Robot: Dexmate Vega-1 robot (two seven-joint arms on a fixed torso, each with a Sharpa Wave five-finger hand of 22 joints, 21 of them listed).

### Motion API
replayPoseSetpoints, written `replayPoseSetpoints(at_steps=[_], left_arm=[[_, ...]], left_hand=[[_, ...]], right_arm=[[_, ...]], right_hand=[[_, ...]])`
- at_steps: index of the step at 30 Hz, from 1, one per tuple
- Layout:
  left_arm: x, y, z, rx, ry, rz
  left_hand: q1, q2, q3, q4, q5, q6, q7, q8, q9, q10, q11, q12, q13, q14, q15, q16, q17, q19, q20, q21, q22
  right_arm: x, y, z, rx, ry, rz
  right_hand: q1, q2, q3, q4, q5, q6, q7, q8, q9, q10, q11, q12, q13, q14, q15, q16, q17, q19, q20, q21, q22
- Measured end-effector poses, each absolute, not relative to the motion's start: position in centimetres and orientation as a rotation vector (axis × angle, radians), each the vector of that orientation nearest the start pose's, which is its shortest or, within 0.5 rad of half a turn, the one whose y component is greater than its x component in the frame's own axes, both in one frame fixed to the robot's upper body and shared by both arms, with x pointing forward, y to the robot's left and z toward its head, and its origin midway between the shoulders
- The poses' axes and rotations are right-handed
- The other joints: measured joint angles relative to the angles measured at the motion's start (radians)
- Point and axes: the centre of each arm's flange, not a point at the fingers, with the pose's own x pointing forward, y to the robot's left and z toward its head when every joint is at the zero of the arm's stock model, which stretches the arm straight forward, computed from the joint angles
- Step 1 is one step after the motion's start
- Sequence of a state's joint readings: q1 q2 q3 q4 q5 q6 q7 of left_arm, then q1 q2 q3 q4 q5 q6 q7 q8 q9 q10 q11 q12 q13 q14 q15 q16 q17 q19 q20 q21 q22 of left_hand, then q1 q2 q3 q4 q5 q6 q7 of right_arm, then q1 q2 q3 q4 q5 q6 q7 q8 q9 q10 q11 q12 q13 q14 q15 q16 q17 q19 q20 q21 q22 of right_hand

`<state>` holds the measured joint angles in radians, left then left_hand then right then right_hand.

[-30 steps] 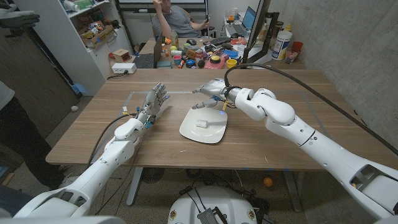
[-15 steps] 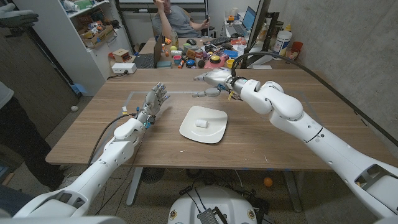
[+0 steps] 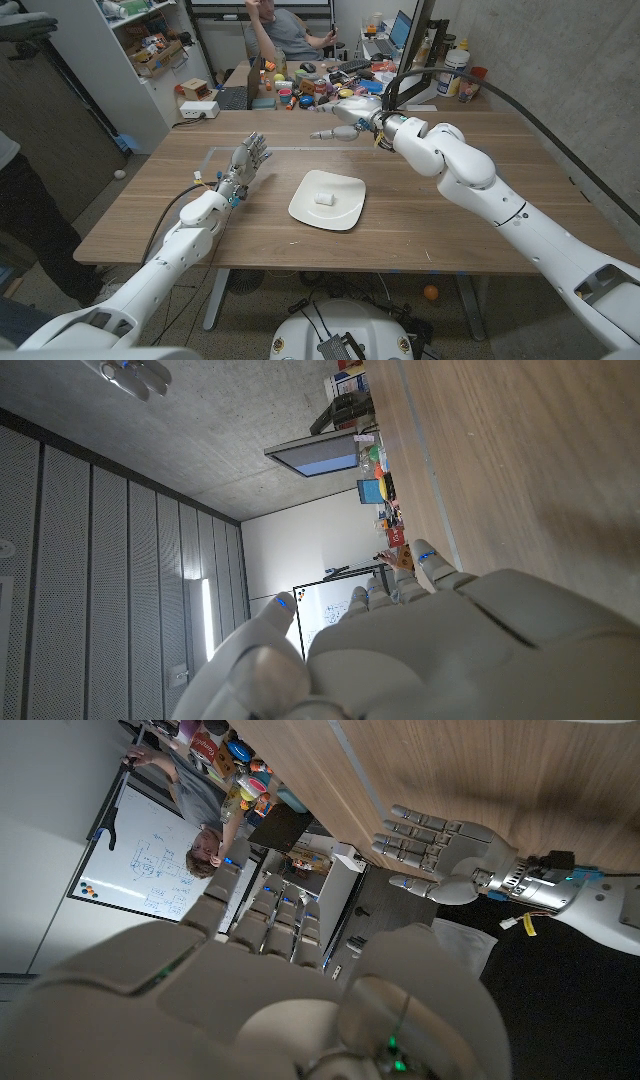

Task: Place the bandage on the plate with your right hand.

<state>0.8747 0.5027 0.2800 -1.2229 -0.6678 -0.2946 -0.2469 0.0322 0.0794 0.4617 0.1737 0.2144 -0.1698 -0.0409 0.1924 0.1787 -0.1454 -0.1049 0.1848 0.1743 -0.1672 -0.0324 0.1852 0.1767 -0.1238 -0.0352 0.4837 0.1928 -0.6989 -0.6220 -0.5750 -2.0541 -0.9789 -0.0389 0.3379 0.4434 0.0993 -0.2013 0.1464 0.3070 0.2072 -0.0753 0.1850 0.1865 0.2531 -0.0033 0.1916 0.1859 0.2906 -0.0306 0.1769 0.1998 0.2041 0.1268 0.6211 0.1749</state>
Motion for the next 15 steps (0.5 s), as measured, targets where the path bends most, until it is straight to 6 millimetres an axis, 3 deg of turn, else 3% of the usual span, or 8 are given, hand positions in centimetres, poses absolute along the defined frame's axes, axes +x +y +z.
replayPoseSetpoints(at_steps=[15], left_arm=[[63.8,33.7,-4.2,0.007,-0.591,-0.359]], left_hand=[[0.0,0.0,0.0,0.0,0.0,0.0,0.0,0.0,0.0,0.0,0.0,0.0,0.0,0.0,0.0,0.0,0.0,0.0,0.0,0.0,0.0]], right_arm=[[48.6,-9.3,11.8,-1.666,-0.972,-0.086]], right_hand=[[-0.025,0.025,-0.004,0.004,-0.008,0.022,-0.01,0.012,-0.001,0.013,-0.002,0.008,0.0,0.004,-0.004,0.005,0.0,0.004,0.011,-0.008,0.0]])
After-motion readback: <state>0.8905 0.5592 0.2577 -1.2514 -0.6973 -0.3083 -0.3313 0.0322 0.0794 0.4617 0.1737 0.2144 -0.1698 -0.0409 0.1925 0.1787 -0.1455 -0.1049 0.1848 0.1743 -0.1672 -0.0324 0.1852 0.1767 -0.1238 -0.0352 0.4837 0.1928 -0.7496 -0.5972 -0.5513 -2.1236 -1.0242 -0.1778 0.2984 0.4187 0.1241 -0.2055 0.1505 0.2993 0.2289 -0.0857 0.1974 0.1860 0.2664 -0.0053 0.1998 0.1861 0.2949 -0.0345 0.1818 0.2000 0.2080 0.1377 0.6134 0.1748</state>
